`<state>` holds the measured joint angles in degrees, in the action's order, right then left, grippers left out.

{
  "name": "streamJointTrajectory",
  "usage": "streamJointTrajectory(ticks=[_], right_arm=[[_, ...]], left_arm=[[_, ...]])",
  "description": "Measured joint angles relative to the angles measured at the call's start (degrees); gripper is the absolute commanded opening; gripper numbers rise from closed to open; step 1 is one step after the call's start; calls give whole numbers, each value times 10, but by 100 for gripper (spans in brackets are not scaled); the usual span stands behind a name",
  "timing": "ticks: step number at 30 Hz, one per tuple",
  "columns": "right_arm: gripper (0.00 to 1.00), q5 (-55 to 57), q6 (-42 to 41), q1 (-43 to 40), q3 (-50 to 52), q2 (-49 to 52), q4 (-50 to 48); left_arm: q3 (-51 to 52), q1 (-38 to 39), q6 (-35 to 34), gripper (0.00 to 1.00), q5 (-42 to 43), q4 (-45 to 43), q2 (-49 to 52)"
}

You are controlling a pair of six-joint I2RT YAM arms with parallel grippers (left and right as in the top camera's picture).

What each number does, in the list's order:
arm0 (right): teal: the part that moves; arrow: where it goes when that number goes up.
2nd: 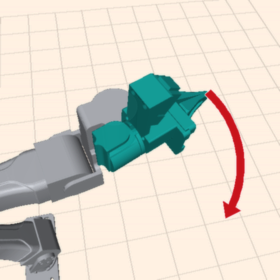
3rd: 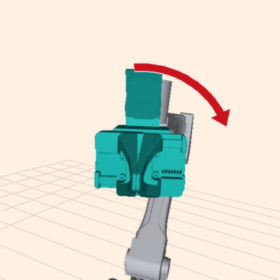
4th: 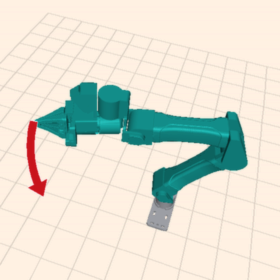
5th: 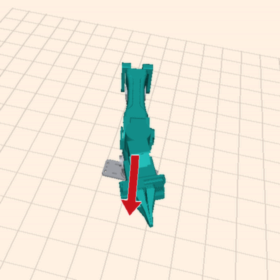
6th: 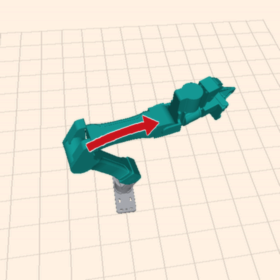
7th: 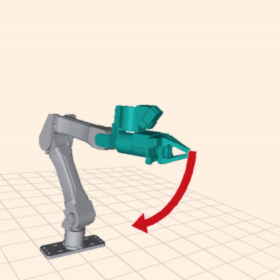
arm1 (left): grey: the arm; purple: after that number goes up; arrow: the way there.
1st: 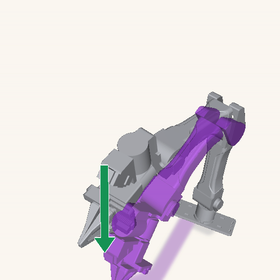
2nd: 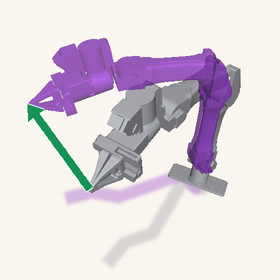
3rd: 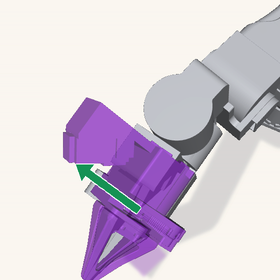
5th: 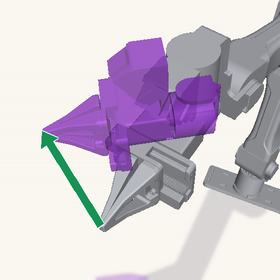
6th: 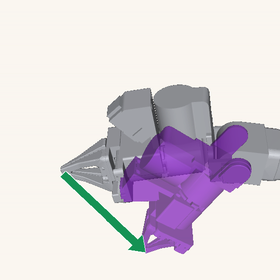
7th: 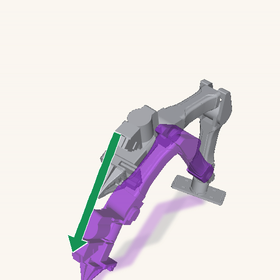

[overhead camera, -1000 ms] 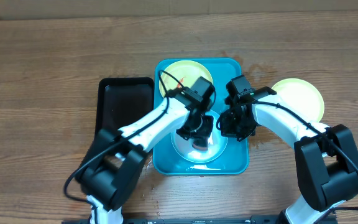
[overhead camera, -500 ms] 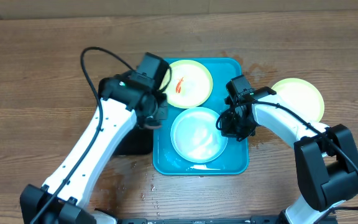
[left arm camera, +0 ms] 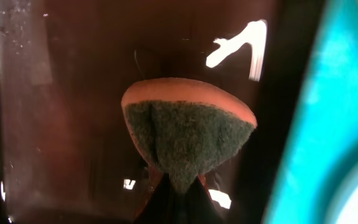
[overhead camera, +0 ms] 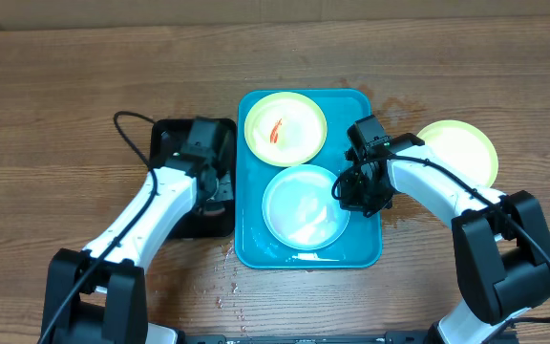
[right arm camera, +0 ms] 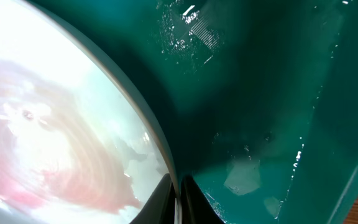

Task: Clean dirty plates on tray and stack at the side
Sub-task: 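Return the sponge to the black tray with the left gripper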

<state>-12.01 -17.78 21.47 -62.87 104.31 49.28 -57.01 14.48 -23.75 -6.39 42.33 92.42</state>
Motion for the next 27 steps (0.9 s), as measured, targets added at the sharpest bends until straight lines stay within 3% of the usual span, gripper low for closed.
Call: streamJointTrajectory(ticks=[10, 13, 16, 20, 27], right_arm=[[8, 0, 0, 0, 0, 0, -1], [33, 0, -5, 0, 0, 0, -2], [44, 2, -4, 0, 0, 0, -1], [45, 3, -2, 0, 0, 0, 0], [34, 3, -2, 0, 3, 0, -18]], left_arm=[[8, -68, 56, 4, 22, -8, 54], [7, -71, 64, 4, 29, -12, 74], [6, -71, 66, 4, 34, -9, 75], [-4, -73, 66, 4, 48, 10, 69], [-50, -72, 59, 4, 76, 59, -28]])
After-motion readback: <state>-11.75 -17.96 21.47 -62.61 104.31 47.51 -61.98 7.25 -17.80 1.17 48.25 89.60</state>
